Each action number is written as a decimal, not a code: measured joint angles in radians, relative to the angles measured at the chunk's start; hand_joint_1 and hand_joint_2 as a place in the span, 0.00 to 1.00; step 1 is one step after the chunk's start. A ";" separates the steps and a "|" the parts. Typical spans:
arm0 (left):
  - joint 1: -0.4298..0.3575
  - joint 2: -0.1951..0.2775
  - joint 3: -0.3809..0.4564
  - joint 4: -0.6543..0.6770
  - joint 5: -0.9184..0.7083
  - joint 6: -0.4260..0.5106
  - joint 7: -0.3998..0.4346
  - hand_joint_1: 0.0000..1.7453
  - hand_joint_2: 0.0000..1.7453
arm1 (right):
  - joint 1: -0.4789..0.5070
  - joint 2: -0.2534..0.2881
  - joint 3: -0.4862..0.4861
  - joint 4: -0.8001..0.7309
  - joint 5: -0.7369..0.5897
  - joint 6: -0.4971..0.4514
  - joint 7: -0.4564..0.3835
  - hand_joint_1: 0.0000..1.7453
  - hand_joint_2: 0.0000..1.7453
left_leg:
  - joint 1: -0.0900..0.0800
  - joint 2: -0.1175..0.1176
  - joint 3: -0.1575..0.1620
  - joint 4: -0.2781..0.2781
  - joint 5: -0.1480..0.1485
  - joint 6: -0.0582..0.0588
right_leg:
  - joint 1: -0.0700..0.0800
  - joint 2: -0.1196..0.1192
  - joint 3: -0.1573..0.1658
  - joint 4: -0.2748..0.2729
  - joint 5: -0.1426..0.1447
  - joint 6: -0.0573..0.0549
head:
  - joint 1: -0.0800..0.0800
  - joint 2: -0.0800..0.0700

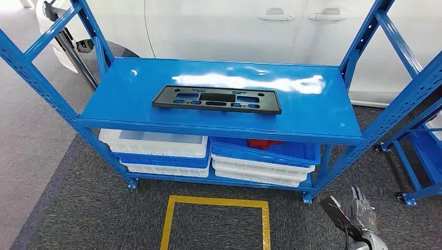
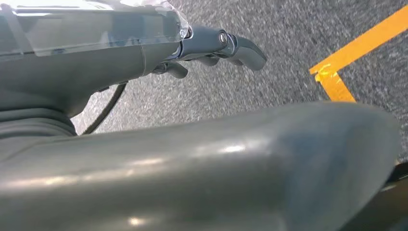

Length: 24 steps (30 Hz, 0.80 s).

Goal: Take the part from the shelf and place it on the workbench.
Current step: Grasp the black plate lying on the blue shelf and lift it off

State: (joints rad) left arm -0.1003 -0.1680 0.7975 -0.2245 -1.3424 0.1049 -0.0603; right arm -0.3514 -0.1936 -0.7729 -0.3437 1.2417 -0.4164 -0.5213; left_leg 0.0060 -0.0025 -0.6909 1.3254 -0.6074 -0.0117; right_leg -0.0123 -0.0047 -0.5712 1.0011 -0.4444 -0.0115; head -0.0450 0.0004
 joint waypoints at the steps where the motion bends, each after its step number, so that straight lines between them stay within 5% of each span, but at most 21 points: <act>1: 0.000 0.000 0.001 0.001 -0.003 0.000 0.000 0.00 0.00 | -0.003 0.000 0.000 -0.002 -0.004 -0.003 -0.007 0.00 0.00 | 0.000 0.000 0.008 -0.020 0.017 0.001 | 0.000 0.000 0.000 0.000 0.000 0.000 | 0.000 0.000; 4: -0.006 -0.002 0.007 0.002 -0.010 -0.001 0.000 0.00 0.00 | -0.016 0.000 0.008 -0.027 -0.044 -0.016 -0.041 0.00 0.00 | -0.002 0.000 0.078 -0.184 0.115 0.014 | 0.002 0.002 0.003 0.002 -0.002 0.003 | 0.000 0.000; 6: -0.013 -0.003 0.013 0.003 -0.011 -0.002 -0.001 0.00 0.00 | -0.018 0.003 0.037 -0.069 -0.101 -0.019 -0.061 0.00 0.00 | -0.005 0.000 0.123 -0.293 0.151 0.023 | 0.005 0.002 0.001 0.004 -0.003 0.010 | 0.000 0.000; 11: -0.017 -0.006 0.021 0.005 -0.007 -0.002 -0.005 0.00 0.00 | 0.003 0.022 0.178 -0.206 -0.234 -0.010 -0.052 0.00 0.00 | -0.004 0.001 0.133 -0.329 0.161 0.044 | 0.002 0.002 -0.018 0.035 -0.023 0.036 | 0.000 0.000; 14: -0.019 -0.010 0.024 0.006 -0.006 -0.003 -0.005 0.00 0.00 | 0.022 0.027 0.259 -0.285 -0.277 0.001 -0.044 0.00 0.00 | -0.003 0.001 0.133 -0.333 0.165 0.051 | -0.002 0.003 -0.099 0.212 -0.114 0.048 | 0.000 0.000; 16: -0.018 -0.010 0.025 0.006 -0.006 -0.004 -0.005 0.00 0.00 | 0.044 0.032 0.309 -0.343 -0.298 0.011 -0.044 0.00 0.00 | -0.003 0.000 0.133 -0.331 0.165 0.051 | -0.006 0.003 -0.139 0.292 -0.130 0.053 | 0.000 0.000; 17: -0.017 -0.011 0.025 0.007 -0.006 -0.004 -0.005 0.00 0.00 | 0.054 0.034 0.332 -0.372 -0.307 0.016 -0.044 0.00 0.00 | -0.003 0.000 0.133 -0.330 0.163 0.049 | -0.010 0.003 -0.132 0.275 -0.109 0.055 | 0.000 0.000; 20: -0.018 -0.012 0.026 0.007 -0.005 -0.002 -0.005 0.00 0.00 | 0.076 0.041 0.402 -0.463 -0.327 0.030 -0.041 0.00 0.00 | -0.003 -0.002 0.132 -0.317 0.154 0.037 | -0.016 0.003 -0.046 0.086 -0.017 0.056 | 0.000 0.000; 22: -0.019 -0.012 0.027 0.007 -0.003 -0.001 -0.006 0.00 0.00 | 0.096 0.047 0.444 -0.522 -0.337 0.038 -0.036 0.00 0.00 | -0.006 -0.002 0.127 -0.309 0.149 0.026 | -0.013 0.006 -0.021 0.027 -0.005 0.046 | 0.000 0.000; 24: -0.018 -0.012 0.027 0.007 -0.002 -0.001 -0.006 0.00 0.00 | 0.122 0.054 0.481 -0.580 -0.342 0.044 -0.030 0.00 0.00 | -0.006 -0.003 0.126 -0.310 0.147 0.016 | -0.010 0.007 -0.022 0.025 -0.006 0.030 | 0.000 0.000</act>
State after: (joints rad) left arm -0.1179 -0.1798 0.8244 -0.2178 -1.3444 0.1041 -0.0660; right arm -0.2292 -0.1396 -0.2915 -0.9235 0.8993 -0.3722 -0.5512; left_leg -0.0001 -0.0054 -0.5646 1.0156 -0.4601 0.0046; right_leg -0.0227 0.0019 -0.5933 1.0257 -0.4500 0.0189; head -0.0453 0.0004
